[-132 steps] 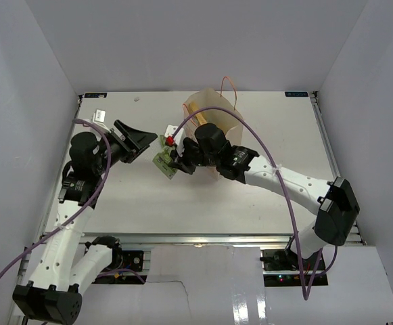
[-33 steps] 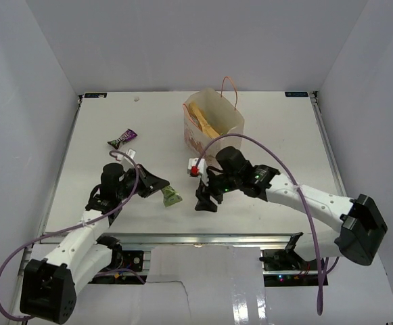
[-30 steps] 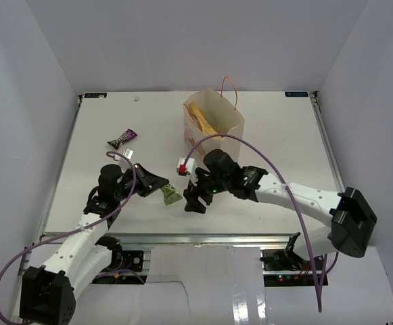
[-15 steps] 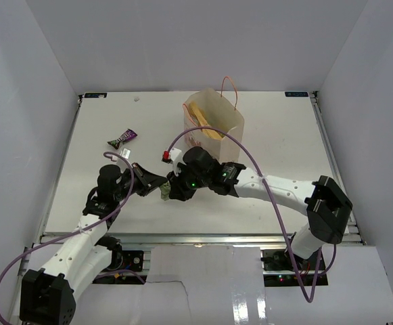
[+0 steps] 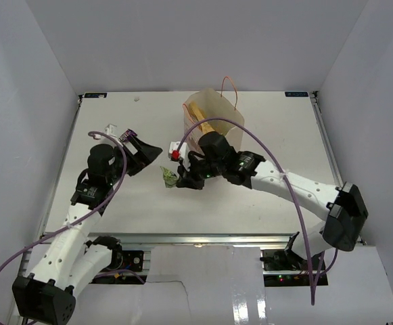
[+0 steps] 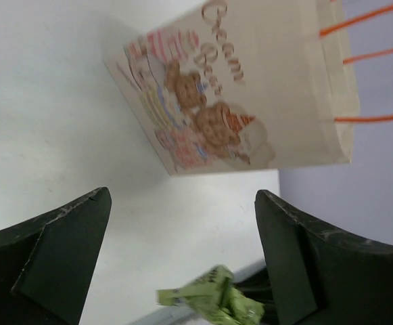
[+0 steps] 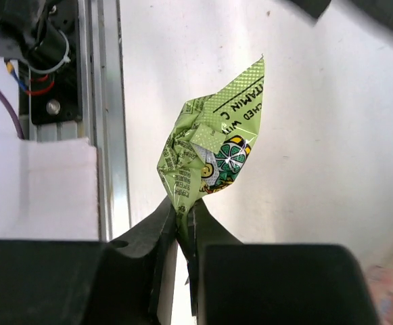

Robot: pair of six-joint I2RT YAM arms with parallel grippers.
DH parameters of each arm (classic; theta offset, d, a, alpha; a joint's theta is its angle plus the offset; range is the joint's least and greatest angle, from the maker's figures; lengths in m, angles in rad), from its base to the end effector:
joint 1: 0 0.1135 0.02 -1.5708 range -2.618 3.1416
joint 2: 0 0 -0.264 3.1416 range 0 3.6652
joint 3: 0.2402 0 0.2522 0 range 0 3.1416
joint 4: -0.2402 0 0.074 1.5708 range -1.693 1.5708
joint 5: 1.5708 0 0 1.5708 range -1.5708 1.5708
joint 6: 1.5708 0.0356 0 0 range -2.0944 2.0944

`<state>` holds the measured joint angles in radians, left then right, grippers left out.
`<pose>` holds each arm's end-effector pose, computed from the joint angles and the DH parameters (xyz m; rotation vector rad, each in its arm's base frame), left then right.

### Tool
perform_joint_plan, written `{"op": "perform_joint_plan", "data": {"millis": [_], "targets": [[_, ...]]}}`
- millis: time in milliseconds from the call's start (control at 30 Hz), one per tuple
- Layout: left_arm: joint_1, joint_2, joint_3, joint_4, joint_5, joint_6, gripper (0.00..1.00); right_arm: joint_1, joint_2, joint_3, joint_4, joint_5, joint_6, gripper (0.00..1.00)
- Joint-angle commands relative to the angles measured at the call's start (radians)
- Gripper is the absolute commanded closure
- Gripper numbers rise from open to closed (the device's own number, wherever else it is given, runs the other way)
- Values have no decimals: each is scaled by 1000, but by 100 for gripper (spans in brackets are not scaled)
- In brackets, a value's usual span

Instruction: Place the snacks into the paper bag

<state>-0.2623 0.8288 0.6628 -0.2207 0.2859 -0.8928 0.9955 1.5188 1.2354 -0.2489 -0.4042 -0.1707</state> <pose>0.1841 -0.0598 0.2860 -0.4534 2.0394 -1.0143 0.1788 0.3015 0.3121 -1.4111 1.6765 0.9072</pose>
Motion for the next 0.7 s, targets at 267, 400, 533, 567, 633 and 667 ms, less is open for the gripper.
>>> {"op": "perform_joint_plan", "data": {"millis": [267,400,533,567,633,667], "targets": [[11,95,242,-345,-458,337,2,-233,-198,324,-118,-35,-363,92],[23,142,235,-345,-461,331,2,-340,-184,375,-83,63,-340,92],[49,196,236,-341,-427,299,2,-402,-152,317,-41,123,-345,92],[55,202,235,-338,-421,293,2,-415,-134,305,-35,131,-345,92],[67,210,236,-332,-409,284,2,-423,-115,274,-20,168,-348,92],[89,214,235,-330,-395,275,2,-423,-102,265,2,201,-352,92]]}}
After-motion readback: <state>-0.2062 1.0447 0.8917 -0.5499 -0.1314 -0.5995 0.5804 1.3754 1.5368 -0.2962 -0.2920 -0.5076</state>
